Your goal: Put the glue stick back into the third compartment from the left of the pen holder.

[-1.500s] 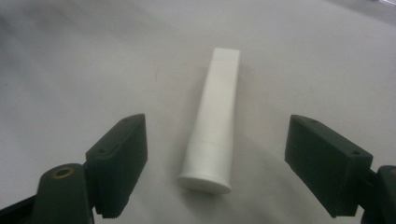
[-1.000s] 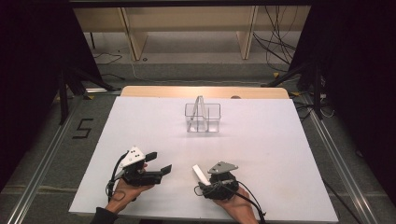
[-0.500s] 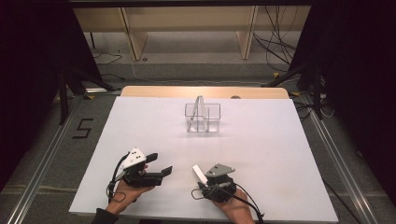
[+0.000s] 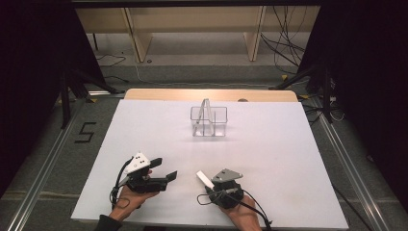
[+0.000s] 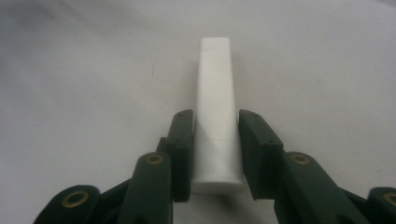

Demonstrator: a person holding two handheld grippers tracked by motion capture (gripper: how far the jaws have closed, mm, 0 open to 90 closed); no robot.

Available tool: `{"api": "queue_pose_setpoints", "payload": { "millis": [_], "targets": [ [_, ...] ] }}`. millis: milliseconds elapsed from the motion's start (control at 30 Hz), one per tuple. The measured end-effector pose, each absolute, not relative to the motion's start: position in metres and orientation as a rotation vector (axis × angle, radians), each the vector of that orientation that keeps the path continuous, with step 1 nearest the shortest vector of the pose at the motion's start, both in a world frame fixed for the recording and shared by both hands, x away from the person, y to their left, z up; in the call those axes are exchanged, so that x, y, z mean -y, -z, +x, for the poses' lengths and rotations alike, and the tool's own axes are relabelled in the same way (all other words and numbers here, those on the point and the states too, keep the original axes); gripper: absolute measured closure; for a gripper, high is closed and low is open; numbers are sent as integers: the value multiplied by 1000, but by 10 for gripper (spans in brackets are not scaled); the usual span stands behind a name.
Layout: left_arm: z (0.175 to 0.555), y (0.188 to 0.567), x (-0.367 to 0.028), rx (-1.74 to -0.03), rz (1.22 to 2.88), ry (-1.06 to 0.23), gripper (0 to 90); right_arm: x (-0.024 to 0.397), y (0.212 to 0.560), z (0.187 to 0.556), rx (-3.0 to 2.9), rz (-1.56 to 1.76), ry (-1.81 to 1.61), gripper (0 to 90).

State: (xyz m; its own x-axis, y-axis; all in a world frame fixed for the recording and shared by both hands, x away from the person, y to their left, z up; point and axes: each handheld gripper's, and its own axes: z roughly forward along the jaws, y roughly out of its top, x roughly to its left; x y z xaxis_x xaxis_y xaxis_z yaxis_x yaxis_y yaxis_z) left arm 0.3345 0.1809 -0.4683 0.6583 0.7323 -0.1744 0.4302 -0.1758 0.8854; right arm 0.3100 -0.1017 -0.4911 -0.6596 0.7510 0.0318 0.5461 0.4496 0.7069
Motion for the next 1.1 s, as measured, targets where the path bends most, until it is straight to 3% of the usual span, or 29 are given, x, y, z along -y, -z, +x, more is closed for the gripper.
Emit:
{"api": "queue_pose_setpoints", "payload": {
  "millis": [1100],
  "targets": [
    [336, 470, -180, -934, 1821, -348, 196, 115, 466, 306, -2351, 994, -1128, 679]
  ]
}}
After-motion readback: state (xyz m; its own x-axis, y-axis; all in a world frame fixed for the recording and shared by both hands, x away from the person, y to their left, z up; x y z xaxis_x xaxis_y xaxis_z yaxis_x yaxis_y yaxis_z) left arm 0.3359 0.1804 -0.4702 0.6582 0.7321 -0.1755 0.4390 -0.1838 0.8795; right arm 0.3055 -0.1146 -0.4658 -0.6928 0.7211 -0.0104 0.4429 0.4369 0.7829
